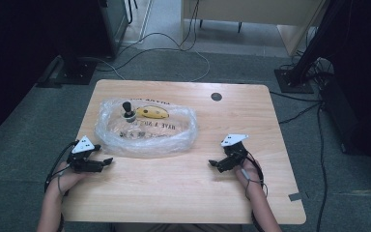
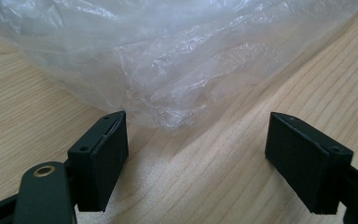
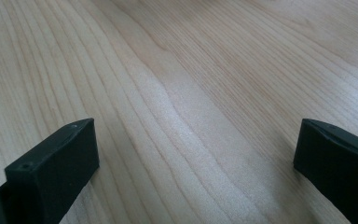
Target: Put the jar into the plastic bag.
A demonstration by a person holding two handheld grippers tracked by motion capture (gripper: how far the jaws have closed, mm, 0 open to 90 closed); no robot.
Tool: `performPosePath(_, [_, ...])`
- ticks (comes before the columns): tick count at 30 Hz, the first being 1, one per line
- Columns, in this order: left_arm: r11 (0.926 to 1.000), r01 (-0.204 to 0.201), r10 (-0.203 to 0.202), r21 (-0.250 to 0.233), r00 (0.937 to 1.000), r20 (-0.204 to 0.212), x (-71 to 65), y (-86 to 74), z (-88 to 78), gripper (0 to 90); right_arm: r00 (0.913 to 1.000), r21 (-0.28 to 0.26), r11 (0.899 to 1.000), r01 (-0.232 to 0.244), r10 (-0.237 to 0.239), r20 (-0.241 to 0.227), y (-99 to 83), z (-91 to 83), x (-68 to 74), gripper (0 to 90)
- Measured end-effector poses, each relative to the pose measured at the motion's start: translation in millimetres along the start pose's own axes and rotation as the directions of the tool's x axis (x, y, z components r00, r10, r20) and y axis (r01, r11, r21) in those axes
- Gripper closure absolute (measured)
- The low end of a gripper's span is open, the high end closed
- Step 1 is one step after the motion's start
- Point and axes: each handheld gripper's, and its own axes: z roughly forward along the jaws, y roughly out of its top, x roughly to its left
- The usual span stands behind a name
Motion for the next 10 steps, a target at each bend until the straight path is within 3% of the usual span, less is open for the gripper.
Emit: performPosePath(10, [1.0000, -0.003, 0.003, 0.000, 1.0000, 0.001, -0.3, 0.0, 0.1, 20.9, 1.0000, 0.001, 1.000, 0.000, 0.000, 0.000, 0.1, 0.0, 0.0, 0.0])
